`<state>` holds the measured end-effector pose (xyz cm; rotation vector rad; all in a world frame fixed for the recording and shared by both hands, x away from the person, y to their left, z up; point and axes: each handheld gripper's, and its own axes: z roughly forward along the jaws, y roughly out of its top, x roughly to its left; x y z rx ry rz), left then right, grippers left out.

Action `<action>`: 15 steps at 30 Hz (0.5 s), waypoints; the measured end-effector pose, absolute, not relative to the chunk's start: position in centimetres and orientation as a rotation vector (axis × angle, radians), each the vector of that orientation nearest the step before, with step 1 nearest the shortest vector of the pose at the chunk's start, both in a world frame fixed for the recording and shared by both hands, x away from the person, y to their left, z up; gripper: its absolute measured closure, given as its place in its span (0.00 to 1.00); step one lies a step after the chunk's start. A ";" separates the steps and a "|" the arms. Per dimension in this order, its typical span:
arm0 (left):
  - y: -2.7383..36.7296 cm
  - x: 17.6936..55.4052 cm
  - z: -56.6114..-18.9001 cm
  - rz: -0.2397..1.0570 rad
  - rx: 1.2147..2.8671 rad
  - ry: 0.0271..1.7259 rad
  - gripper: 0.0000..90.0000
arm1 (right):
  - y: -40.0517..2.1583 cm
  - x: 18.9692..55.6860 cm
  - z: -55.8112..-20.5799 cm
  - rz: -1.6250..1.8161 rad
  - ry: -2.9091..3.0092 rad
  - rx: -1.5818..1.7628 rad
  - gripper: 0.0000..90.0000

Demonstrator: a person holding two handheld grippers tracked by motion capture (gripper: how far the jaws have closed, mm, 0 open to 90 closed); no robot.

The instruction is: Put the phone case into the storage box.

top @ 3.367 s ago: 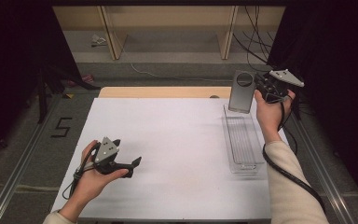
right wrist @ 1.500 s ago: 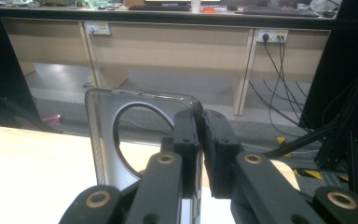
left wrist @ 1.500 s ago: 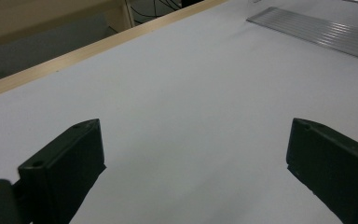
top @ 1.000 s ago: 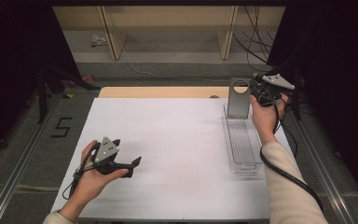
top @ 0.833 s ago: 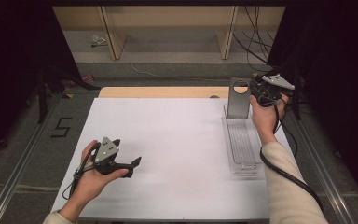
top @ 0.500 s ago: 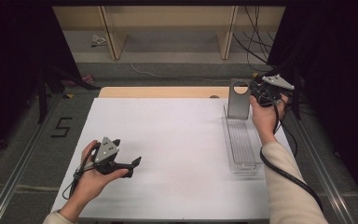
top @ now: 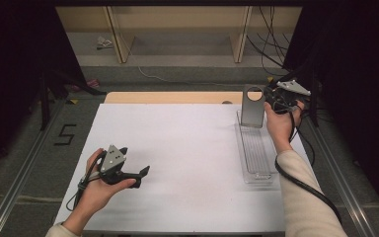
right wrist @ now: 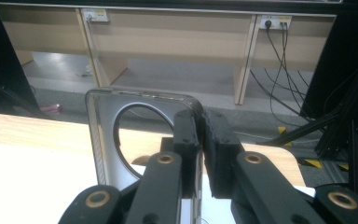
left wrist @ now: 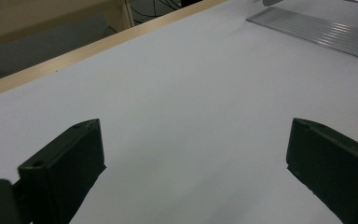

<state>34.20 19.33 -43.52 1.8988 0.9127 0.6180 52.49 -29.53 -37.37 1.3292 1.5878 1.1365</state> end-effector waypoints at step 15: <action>19.3 34.2 -43.5 0.618 1.899 0.913 0.04 | -29.3 52.9 -38.3 1.131 1.617 1.342 0.93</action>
